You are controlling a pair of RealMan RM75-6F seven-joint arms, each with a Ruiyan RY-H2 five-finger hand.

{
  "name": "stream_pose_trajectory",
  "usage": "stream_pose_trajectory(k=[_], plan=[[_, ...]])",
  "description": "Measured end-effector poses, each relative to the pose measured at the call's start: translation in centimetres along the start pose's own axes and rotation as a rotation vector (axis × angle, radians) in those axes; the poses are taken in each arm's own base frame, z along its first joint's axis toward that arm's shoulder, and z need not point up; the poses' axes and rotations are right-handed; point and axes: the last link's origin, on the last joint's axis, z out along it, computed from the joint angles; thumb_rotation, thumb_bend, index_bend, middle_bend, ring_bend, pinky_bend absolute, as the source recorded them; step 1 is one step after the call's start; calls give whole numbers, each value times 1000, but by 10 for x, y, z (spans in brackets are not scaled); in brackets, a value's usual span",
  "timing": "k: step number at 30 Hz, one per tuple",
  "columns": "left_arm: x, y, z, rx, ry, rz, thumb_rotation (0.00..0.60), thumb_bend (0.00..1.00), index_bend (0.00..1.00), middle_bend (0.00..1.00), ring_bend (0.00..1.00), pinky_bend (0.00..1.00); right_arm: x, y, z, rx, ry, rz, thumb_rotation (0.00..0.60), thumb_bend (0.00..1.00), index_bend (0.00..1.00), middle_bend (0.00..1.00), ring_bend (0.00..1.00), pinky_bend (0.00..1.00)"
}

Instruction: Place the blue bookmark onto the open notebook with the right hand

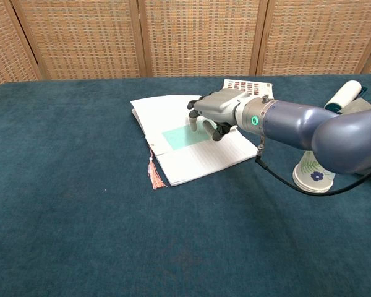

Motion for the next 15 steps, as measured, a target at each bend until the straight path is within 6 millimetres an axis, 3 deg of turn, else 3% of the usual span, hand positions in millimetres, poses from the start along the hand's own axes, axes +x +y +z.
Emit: stream_pose_trajectory(k=[15], plan=[[-3, 0, 3, 5, -11, 2, 600, 32, 0, 0, 0, 0, -12, 1, 8, -13, -35, 3, 600, 979, 330, 83, 0, 73]])
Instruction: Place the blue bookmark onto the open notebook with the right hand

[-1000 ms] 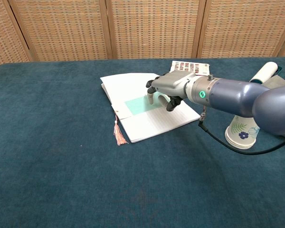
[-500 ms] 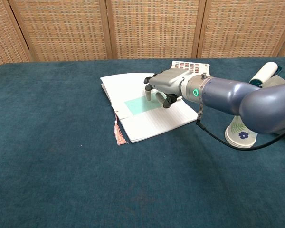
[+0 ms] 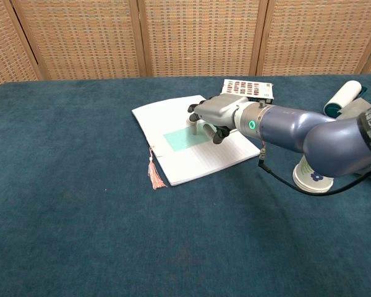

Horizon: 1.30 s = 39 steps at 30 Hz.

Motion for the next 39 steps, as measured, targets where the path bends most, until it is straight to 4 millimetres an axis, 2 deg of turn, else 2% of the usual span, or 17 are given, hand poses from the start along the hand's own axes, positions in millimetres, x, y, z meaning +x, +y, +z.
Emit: stream_pose_trajectory(k=[21, 39], plan=[[3, 1, -2, -10, 10, -8, 600, 33, 0, 0, 0, 0, -6, -4, -7, 3, -11, 4, 600, 965, 362, 81, 0, 70], [4, 2, -3, -9, 15, -8, 600, 33, 0, 0, 0, 0, -3, -7, -7, 1, -6, -5, 600, 943, 322, 66, 0, 66]])
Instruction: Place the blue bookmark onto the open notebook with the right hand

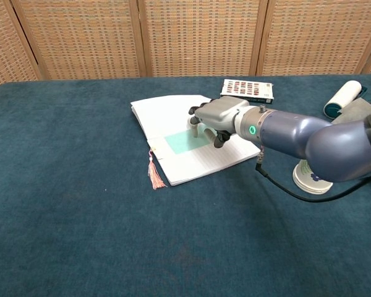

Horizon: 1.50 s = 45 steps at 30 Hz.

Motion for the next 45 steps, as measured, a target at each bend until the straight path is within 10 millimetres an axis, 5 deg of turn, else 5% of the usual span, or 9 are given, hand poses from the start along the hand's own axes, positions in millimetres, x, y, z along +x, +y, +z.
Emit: stream_pose_trajectory(k=[21, 27, 30, 36, 45], plan=[[2, 2, -2, -8, 9, 0, 600, 33, 0, 0, 0, 0, 20, -2, -7, 9, 64, -25, 600, 869, 212, 17, 0, 48], [4, 1, -4, -9, 20, -4, 600, 32, 0, 0, 0, 0, 25, -3, -13, 11, 84, -27, 600, 508, 51, 0, 0, 6], [5, 1, -4, -8, 23, -8, 600, 33, 0, 0, 0, 0, 28, -3, -20, 13, 98, -14, 600, 405, 8, 0, 0, 0], [5, 1, -5, -12, 23, -10, 600, 33, 0, 0, 0, 0, 36, 9, -48, 2, 184, 12, 600, 317, 0, 0, 0, 0], [4, 5, -6, -31, 38, -16, 600, 33, 0, 0, 0, 0, 21, 60, -129, -102, 320, 69, 600, 239, 0, 0, 0, 0]])
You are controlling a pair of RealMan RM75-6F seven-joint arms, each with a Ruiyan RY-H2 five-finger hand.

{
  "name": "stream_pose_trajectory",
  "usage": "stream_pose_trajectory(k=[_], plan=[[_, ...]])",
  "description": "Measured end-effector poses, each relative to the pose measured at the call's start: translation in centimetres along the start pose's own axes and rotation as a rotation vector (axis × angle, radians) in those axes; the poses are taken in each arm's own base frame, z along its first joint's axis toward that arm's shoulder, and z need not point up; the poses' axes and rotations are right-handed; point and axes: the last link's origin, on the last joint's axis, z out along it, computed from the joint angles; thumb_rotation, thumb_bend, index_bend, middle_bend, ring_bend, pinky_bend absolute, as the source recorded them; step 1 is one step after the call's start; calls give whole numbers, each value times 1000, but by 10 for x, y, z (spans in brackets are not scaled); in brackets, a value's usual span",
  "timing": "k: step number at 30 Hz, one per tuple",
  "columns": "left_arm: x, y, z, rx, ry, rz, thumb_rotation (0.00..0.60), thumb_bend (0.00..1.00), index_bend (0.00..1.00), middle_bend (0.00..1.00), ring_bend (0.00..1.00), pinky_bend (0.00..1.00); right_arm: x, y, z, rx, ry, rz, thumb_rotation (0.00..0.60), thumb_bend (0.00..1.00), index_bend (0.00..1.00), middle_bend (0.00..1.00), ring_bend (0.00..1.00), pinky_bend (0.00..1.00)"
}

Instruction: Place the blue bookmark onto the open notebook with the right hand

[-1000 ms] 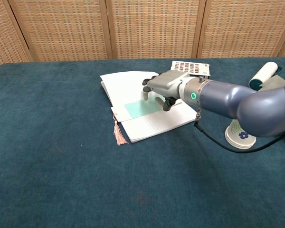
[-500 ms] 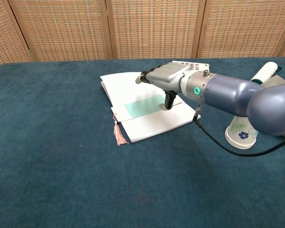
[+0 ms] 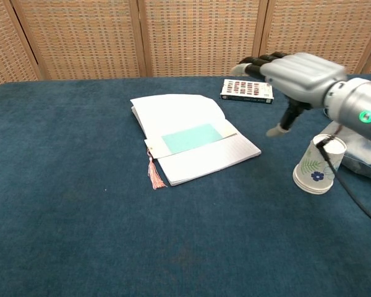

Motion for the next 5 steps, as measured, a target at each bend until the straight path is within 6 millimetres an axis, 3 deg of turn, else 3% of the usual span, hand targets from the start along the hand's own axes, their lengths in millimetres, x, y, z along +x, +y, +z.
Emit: stream_pose_trajectory(k=[5], plan=[[-1, 6, -4, -26, 13, -5, 600, 34, 0, 0, 0, 0, 2, 34, -52, -77, 61, 35, 600, 231, 0, 0, 0, 0]])
